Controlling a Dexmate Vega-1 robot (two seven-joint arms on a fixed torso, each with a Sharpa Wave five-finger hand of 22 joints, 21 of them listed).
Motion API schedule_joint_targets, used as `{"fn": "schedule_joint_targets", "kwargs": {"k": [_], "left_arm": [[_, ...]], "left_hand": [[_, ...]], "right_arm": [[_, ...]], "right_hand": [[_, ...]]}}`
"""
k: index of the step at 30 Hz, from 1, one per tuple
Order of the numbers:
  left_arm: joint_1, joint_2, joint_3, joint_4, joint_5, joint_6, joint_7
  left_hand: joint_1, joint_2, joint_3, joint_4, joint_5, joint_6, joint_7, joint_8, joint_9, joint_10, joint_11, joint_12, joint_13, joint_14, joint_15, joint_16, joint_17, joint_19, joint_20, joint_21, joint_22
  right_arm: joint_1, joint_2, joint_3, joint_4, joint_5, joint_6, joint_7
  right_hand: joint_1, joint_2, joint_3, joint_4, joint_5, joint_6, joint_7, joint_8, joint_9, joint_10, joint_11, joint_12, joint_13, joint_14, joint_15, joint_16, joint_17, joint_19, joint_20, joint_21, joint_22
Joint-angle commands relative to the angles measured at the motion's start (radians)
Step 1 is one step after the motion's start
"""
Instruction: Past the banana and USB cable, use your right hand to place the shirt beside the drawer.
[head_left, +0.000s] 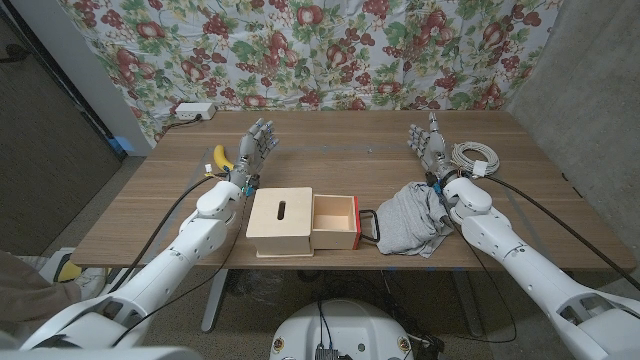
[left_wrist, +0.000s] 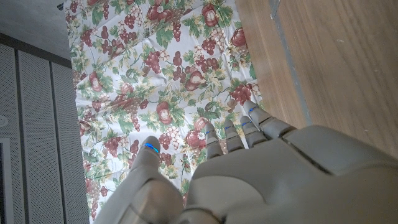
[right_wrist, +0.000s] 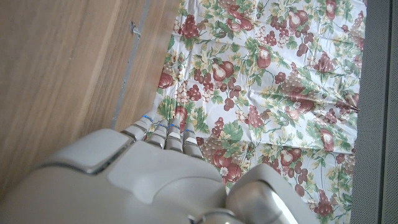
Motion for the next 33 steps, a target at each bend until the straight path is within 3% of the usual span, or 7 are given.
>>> {"fn": "schedule_joint_targets", "kwargs": {"k": [1, 23, 33], "left_arm": [[-0.016, -0.076, -0.071, 0.058, 0.075, 0.006, -0.069], [0.019, -0.113, -0.150, 0.028, 0.127, 0.028, -0.101], [0.030, -0.105, -0.167, 0.008, 0.133, 0.031, -0.101]], "left_hand": [[-0.001, -0.008, 0.006, -0.001, 0.006, -0.001, -0.004, 0.007, 0.002, 0.006, 0.002, 0.007, 0.004, 0.004, -0.065, 0.004, 0.005, 0.009, -0.006, 0.004, 0.001], [-0.001, -0.006, 0.005, -0.002, 0.007, 0.000, -0.004, 0.008, 0.002, 0.005, 0.003, 0.008, 0.004, -0.001, -0.062, 0.003, 0.005, 0.009, -0.006, -0.002, 0.002], [-0.001, -0.005, 0.005, -0.003, 0.007, 0.000, -0.005, 0.009, 0.002, 0.005, 0.002, 0.009, 0.004, -0.003, -0.061, 0.002, 0.005, 0.010, -0.007, -0.004, 0.002]], "right_arm": [[0.064, 0.024, -0.015, 0.096, -0.011, 0.015, 0.066], [0.056, 0.023, -0.017, 0.083, -0.028, 0.040, 0.070], [0.043, -0.012, -0.024, 0.036, -0.065, 0.043, 0.058]], "right_hand": [[-0.001, 0.006, 0.000, 0.005, 0.006, 0.009, 0.002, 0.006, 0.001, 0.008, 0.000, 0.008, 0.003, -0.008, -0.001, 0.005, 0.001, 0.001, 0.009, 0.007, 0.004], [0.003, 0.003, -0.004, 0.002, 0.007, 0.007, 0.000, 0.007, 0.001, 0.008, -0.004, 0.008, 0.003, -0.009, -0.004, 0.003, 0.001, 0.002, 0.010, 0.007, 0.004], [0.013, -0.007, -0.007, -0.006, 0.008, 0.010, -0.002, 0.009, 0.001, 0.011, -0.013, 0.010, 0.003, -0.015, -0.014, 0.000, 0.000, -0.003, 0.011, 0.005, 0.004]]}}
